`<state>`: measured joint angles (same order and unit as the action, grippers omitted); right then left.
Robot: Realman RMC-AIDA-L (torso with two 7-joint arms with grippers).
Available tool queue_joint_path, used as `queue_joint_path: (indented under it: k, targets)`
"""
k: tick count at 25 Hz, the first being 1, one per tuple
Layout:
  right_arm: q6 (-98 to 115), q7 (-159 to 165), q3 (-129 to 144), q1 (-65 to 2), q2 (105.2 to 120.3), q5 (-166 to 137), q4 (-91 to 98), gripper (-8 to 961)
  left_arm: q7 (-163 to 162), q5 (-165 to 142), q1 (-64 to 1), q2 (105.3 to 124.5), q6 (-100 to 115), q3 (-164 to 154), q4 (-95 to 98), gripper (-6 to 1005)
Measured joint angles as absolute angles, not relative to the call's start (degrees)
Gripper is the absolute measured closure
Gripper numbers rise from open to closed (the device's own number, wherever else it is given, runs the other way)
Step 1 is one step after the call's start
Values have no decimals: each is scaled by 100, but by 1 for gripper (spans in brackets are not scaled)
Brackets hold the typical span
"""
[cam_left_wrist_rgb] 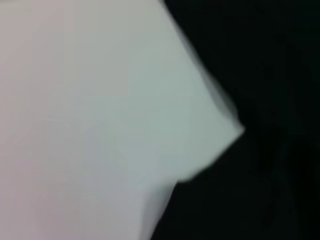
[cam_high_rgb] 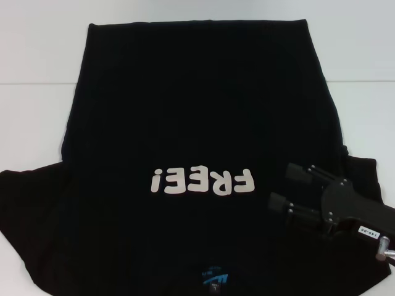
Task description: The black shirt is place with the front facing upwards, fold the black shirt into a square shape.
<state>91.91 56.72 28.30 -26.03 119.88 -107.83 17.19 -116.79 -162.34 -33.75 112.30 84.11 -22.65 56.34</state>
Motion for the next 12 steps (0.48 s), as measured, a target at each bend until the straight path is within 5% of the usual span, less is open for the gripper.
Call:
queue_joint_path:
  k: [12]
  targets:
    - [9208,5563,2826,-2605,11988,-10784,1698,57,-12901,-16359,-3568,10971,8047,-1963,5414,480]
